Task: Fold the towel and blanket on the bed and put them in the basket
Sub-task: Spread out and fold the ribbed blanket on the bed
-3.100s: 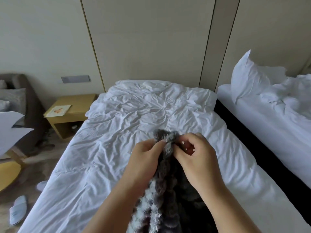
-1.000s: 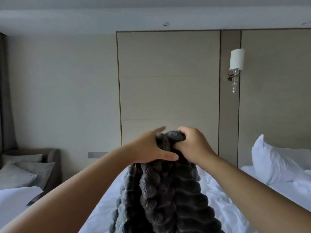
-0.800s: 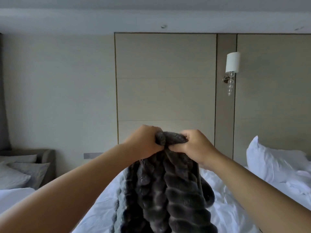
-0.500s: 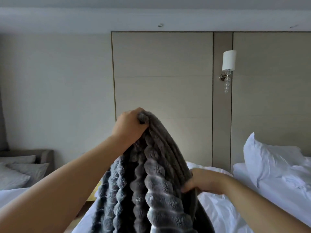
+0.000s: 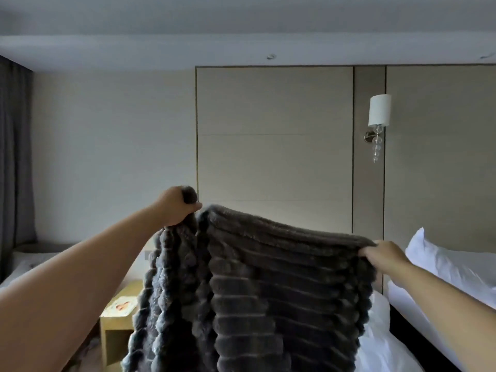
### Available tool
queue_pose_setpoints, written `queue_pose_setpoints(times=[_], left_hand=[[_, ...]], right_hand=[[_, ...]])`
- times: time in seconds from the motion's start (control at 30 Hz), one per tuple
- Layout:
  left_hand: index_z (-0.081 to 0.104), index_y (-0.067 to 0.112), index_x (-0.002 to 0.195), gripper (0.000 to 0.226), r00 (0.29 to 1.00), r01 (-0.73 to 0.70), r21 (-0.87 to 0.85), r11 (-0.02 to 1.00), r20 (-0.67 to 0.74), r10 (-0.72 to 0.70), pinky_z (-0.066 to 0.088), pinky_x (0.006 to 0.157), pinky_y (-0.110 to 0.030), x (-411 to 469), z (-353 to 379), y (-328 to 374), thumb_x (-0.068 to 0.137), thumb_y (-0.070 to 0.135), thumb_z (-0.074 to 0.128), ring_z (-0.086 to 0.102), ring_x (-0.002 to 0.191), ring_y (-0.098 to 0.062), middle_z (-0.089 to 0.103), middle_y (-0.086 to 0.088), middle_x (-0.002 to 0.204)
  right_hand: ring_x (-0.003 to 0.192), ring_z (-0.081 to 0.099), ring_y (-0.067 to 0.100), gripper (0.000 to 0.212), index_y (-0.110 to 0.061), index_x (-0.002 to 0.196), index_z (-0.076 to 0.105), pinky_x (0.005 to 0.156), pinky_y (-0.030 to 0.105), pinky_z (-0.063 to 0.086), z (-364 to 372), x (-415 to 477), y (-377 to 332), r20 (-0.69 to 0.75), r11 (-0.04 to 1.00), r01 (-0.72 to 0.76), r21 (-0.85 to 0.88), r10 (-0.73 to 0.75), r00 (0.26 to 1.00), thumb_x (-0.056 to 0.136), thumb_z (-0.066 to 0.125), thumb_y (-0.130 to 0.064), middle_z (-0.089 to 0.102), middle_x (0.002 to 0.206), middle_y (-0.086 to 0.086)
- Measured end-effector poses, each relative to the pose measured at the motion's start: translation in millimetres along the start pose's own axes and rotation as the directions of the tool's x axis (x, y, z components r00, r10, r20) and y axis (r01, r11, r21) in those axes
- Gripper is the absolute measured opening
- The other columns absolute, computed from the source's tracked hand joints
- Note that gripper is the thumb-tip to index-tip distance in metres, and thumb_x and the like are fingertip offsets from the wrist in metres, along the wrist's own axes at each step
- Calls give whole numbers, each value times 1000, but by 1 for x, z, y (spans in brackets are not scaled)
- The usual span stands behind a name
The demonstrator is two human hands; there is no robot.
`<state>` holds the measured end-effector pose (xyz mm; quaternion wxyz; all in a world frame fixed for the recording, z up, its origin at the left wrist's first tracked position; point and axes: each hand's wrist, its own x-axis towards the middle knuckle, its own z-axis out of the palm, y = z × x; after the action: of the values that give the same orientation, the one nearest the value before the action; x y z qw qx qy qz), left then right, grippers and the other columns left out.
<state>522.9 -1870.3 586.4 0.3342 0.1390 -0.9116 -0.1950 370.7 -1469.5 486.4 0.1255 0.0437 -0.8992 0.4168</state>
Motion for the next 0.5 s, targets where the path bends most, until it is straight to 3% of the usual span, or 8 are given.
queue_pose_setpoints(times=[0.07, 0.1, 0.17, 0.23, 0.3, 0.37, 0.43, 0.5], left_hand=[[65, 2, 105, 37, 987, 50, 12, 999, 155, -51, 47, 89, -34, 6, -8, -10, 86, 33, 69, 61, 102, -32, 67, -16, 106], [65, 1, 103, 37, 988, 70, 8, 998, 138, -70, 47, 86, -34, 8, -10, -12, 87, 34, 67, 61, 100, -32, 67, -18, 104], [64, -1, 104, 37, 981, 123, -133, 984, -132, -140, 44, 80, -33, 14, -11, -14, 90, 33, 63, 61, 100, -35, 66, -22, 104], [59, 2, 106, 32, 849, 139, -375, 917, -431, -305, 37, 75, -30, 10, -12, -13, 93, 32, 58, 59, 97, -32, 64, -20, 105], [56, 4, 107, 31, 790, 170, -464, 870, -463, -401, 37, 75, -31, 10, -10, -24, 94, 32, 56, 58, 97, -32, 63, -20, 108], [59, 0, 111, 40, 859, 297, -443, 846, -264, -439, 45, 83, -36, 13, -3, -40, 93, 35, 59, 59, 103, -38, 63, -24, 112], [61, -1, 111, 43, 863, 370, -479, 796, -140, -485, 50, 90, -40, 12, 3, -49, 90, 37, 63, 60, 104, -39, 64, -25, 112], [63, 6, 103, 34, 842, 320, -563, 762, -199, -501, 50, 86, -38, 9, 8, -48, 89, 37, 64, 62, 100, -37, 66, -22, 110]], right_hand=[[84, 60, 30, 12, -12, 85, 69, 69, 31, 43, -21, 17, -23, -109, 997, 1, -72, -9, 994, 81, 58, -14, 69, 90, 14], [98, 57, 33, 17, -16, 93, 68, 81, 33, 43, -29, 25, -32, -139, 990, 1, -143, -21, 990, 81, 56, -16, 67, 107, 16], [115, 52, 36, 25, -18, 105, 66, 93, 36, 41, -37, 35, -47, -257, 995, -11, -97, -14, 966, 83, 55, -15, 60, 123, 21], [110, 56, 41, 25, -7, 107, 63, 87, 39, 45, -43, 41, -56, -458, 992, -12, 129, 70, 886, 86, 50, -8, 62, 118, 26], [112, 56, 44, 31, 1, 118, 55, 91, 45, 45, -49, 45, -48, -590, 926, -86, 369, 305, 747, 89, 48, -6, 58, 123, 28], [107, 58, 45, 33, 9, 120, 52, 89, 48, 46, -45, 50, -29, -436, 892, -209, 402, 387, 813, 89, 48, -4, 57, 121, 32], [97, 61, 42, 33, 15, 118, 53, 83, 47, 49, -39, 50, -8, -137, 901, -329, 284, 378, 916, 89, 47, 1, 60, 112, 32], [105, 58, 42, 34, 13, 120, 52, 83, 44, 47, -38, 47, -1, -213, 916, -294, 272, 355, 910, 89, 49, -1, 57, 117, 32]])
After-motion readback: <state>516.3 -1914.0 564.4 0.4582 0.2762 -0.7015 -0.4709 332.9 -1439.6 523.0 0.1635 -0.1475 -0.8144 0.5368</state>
